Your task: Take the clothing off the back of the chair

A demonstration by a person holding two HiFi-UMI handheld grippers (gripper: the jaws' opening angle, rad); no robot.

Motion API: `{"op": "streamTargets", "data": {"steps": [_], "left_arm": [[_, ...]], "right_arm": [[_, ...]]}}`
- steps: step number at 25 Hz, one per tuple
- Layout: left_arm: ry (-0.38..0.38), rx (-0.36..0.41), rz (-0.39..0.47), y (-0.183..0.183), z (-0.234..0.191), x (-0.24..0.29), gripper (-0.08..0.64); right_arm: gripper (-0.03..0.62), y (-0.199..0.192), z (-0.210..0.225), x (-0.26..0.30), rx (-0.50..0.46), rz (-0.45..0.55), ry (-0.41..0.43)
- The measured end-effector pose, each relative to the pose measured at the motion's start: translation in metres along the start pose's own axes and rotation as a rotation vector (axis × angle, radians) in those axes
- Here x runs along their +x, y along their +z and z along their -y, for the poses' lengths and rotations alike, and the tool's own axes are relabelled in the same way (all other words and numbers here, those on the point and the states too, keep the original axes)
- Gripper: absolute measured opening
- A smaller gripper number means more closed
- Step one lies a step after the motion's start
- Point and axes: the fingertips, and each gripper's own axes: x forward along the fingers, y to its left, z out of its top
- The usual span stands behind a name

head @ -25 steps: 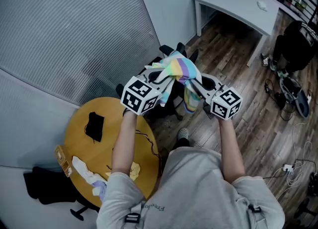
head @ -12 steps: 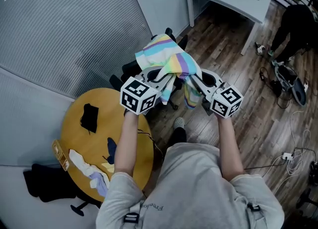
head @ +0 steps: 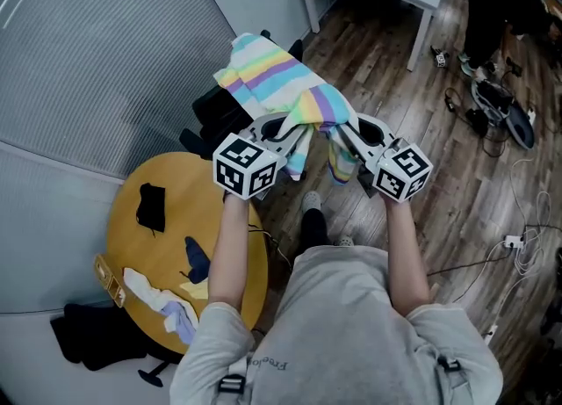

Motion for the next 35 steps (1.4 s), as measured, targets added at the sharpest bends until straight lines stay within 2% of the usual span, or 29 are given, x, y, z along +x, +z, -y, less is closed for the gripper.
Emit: {"op": "streamTargets", "data": {"steps": [10,16,22,27,35], "left_arm": [[-0.063,-0.041,0.021,-0.012,0.048,0.015,0.069],[-0.067,-0.057,0.028,-0.016,0.054,0.017,0.069],[-0.076,-0.089,-0.005,-0.034,0.055,0.024,0.069],[-0.082,-0.128,0.009,-0.038,0.054,0.029,0.069],[-0.06,-0.134,0.035,-0.032,0.05,0.028,0.069]], "right_arm": [[0.079,-0.003,0.006,-0.047,0.006,0.013,-0.054],[0.079,-0.004,0.008,-0.053,0.0,0.009,-0.067],[0.08,-0.017,0.014,-0.055,-0.023,-0.052,-0.101],[0.08,-0.019,0.017,-0.056,-0.027,-0.062,-0.113],[0.081,-0.017,0.017,-0.055,-0.03,-0.057,-0.112]]}}
